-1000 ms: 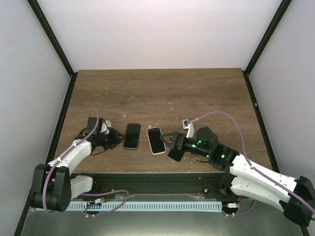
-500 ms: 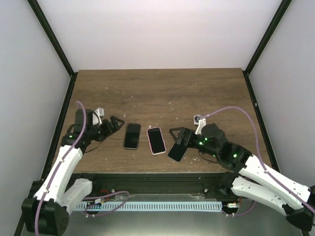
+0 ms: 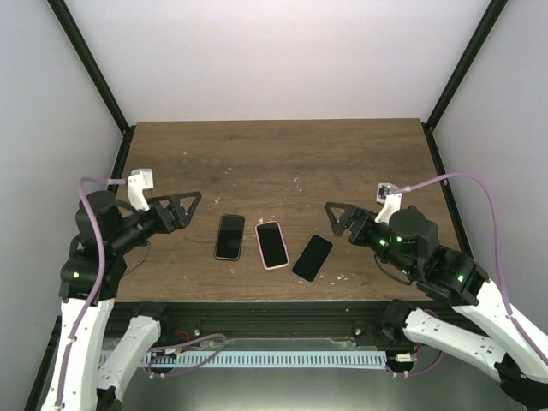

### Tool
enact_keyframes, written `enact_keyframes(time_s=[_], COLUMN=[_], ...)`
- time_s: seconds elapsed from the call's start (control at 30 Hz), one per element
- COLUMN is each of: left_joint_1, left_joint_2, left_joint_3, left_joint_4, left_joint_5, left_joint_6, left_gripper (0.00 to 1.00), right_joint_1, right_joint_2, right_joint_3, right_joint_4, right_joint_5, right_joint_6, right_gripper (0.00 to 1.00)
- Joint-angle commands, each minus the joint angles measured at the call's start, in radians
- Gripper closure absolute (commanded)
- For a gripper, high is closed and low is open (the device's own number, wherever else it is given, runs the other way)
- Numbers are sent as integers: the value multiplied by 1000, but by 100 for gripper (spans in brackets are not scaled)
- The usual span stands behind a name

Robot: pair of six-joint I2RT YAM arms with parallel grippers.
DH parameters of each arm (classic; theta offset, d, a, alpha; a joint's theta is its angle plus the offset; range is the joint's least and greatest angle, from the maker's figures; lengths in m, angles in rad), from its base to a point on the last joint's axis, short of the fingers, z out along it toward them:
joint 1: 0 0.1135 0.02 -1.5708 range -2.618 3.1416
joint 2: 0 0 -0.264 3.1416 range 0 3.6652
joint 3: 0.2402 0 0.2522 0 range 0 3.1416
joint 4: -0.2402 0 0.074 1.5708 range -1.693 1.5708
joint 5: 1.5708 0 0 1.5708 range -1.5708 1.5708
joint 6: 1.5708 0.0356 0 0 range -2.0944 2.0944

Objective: Put the phone into the phone case

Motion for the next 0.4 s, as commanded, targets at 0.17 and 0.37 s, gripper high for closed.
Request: enact_keyframes(time_s=[0.17, 0.37], left_joint_1=[4, 3], left_joint_2=[-46, -83], left_joint_3=[-63, -139], left_joint_4=[14, 60], left_joint_5=[101, 147], left_joint_6=[-13, -54], left_gripper=[0, 0], right_joint_1=[-5, -5], right_joint_2=[-17, -20], right_joint_3=[-28, -85], right_joint_4=[-37, -6], right_joint_5=[27, -5], right_joint_6=[25, 52], right_gripper=[0, 0])
